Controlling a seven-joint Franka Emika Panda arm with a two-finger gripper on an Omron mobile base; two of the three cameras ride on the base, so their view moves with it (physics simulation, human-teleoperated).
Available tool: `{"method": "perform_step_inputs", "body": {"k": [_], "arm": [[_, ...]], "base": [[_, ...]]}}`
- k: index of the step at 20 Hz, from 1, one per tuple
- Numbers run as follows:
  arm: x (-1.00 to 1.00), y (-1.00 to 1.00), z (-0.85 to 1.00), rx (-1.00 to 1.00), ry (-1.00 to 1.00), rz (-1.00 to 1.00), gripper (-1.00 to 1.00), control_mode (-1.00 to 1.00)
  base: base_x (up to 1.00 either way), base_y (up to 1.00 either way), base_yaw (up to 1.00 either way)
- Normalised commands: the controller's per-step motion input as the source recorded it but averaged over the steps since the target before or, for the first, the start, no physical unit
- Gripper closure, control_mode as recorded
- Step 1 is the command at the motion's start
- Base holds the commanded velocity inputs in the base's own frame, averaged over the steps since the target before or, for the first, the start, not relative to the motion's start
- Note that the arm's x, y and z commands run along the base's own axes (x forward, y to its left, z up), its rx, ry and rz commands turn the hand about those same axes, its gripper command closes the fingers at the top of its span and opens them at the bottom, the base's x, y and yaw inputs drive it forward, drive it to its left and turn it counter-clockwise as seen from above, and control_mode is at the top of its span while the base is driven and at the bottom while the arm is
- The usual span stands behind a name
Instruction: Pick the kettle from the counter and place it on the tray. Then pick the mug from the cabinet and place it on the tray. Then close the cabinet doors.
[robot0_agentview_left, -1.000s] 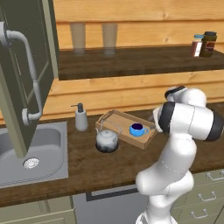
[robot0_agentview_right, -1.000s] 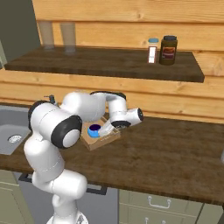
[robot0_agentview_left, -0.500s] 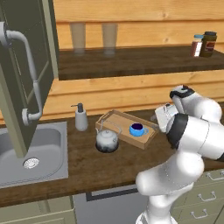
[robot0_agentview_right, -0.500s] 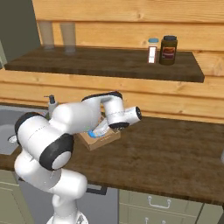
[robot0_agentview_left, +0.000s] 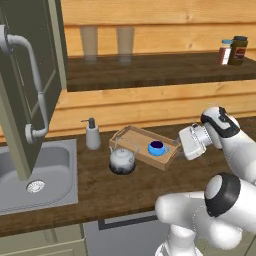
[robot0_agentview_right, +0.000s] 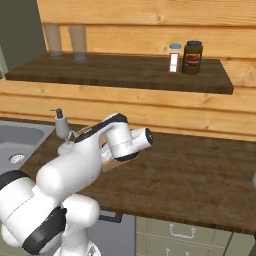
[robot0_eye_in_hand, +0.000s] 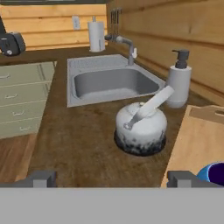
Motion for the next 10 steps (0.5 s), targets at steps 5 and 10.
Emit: {"method": "perform_step_inputs", "body": {"k": [5, 10], "arm": [[-0.54, 0.26, 0.37, 0.01, 0.00, -0.12, -1.00, -1.00], [-0.45, 0.26, 0.35, 0.07, 0.06, -0.21, -1.00, -1.00]], "base": [[0.00, 0.00, 0.00], [0.00, 0.00, 0.00]]}}
